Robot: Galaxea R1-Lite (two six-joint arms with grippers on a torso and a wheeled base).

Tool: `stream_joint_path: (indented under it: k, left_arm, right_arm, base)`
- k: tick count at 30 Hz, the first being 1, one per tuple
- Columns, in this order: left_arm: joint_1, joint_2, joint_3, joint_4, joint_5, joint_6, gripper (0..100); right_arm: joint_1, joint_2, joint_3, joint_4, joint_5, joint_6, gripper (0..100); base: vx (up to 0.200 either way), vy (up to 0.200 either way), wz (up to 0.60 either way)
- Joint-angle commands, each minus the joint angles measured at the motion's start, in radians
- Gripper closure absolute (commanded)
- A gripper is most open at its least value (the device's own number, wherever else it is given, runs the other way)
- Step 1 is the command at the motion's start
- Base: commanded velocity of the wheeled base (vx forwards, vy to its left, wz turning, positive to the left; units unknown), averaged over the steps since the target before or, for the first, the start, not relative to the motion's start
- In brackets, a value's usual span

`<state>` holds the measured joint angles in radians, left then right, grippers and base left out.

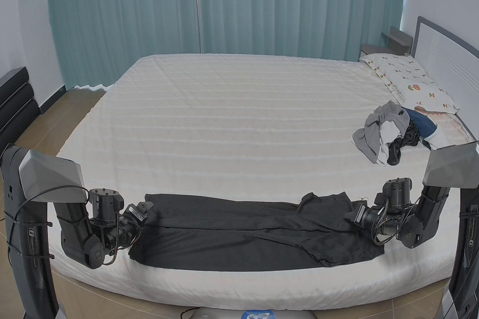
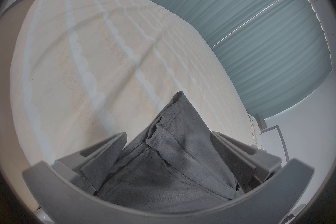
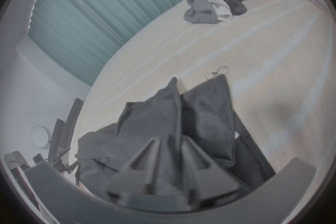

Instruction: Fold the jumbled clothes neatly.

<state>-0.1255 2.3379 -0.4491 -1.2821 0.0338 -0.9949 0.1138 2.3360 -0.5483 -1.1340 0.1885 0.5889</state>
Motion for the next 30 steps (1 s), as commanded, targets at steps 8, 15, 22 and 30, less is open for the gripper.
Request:
stream_joint_path:
  k: [8,15,22,30]
  left_arm:
    - [0.000,0.001,0.000,0.000,0.000,0.001,0]
    - [0.001,0.001,0.000,0.000,0.000,-0.001,0]
    - [0.001,0.001,-0.002,0.000,0.001,-0.001,0]
    - [0.003,-0.002,-0.003,0.000,0.001,-0.002,0]
  right_arm:
    - [-0.060,-0.078,0.111,-0.032,0.118,-0.021,100]
    - [-0.089,-0.075,0.145,-0.036,0.143,-0.095,100]
    - [-0.097,-0.049,0.153,-0.095,0.154,-0.124,100]
    - [-0.094,-0.044,0.160,-0.139,0.152,-0.121,0]
  base:
    - [0.000,0.000,0.00]
    - [0.000,0.000,0.00]
    - [0.000,0.000,0.00]
    - [0.000,0.000,0.00]
